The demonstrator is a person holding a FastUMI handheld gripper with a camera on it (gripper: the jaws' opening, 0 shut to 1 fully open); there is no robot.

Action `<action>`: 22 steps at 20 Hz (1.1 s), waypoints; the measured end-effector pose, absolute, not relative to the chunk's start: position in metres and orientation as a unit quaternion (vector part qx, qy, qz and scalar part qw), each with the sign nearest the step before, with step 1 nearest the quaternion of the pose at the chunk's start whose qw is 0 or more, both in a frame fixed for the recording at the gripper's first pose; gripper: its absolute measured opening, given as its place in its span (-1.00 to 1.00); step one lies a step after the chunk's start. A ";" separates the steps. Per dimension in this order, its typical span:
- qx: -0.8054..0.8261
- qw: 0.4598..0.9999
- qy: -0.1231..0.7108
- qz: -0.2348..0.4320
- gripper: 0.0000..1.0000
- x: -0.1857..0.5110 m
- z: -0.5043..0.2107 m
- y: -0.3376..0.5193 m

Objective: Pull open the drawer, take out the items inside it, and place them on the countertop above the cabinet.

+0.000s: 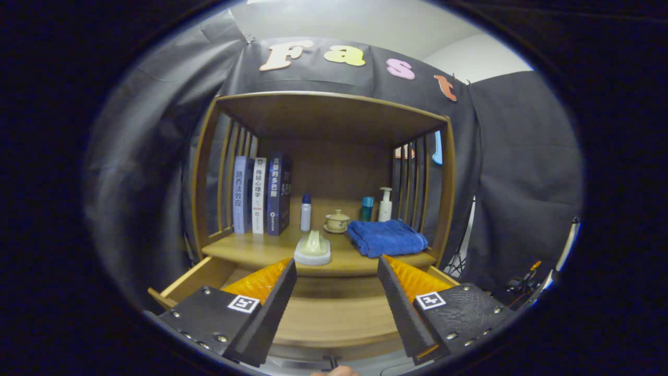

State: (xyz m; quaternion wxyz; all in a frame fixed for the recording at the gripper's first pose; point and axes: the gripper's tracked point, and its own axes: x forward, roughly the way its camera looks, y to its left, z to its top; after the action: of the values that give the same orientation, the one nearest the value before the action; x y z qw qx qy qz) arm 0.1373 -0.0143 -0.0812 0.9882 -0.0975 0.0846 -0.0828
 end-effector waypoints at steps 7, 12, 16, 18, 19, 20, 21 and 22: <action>-0.066 0.992 0.075 -0.073 0.84 0.089 -0.109 -0.017; -0.042 0.992 0.077 -0.088 0.83 0.081 -0.129 -0.032; -0.036 0.990 0.096 -0.097 0.82 0.078 -0.147 -0.041; -0.032 0.989 0.111 -0.097 0.82 0.077 -0.156 -0.042; -0.031 0.988 0.116 -0.099 0.83 0.077 -0.158 -0.045; -0.029 0.988 0.119 -0.098 0.83 0.077 -0.160 -0.045; -0.028 0.987 0.124 -0.095 0.83 0.078 -0.163 -0.043; -0.025 0.987 0.126 -0.091 0.83 0.078 -0.163 -0.042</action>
State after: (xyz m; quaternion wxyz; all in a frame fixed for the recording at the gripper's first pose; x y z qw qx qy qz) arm 0.0780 -0.0420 -0.1634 0.9875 -0.0250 0.1261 -0.0912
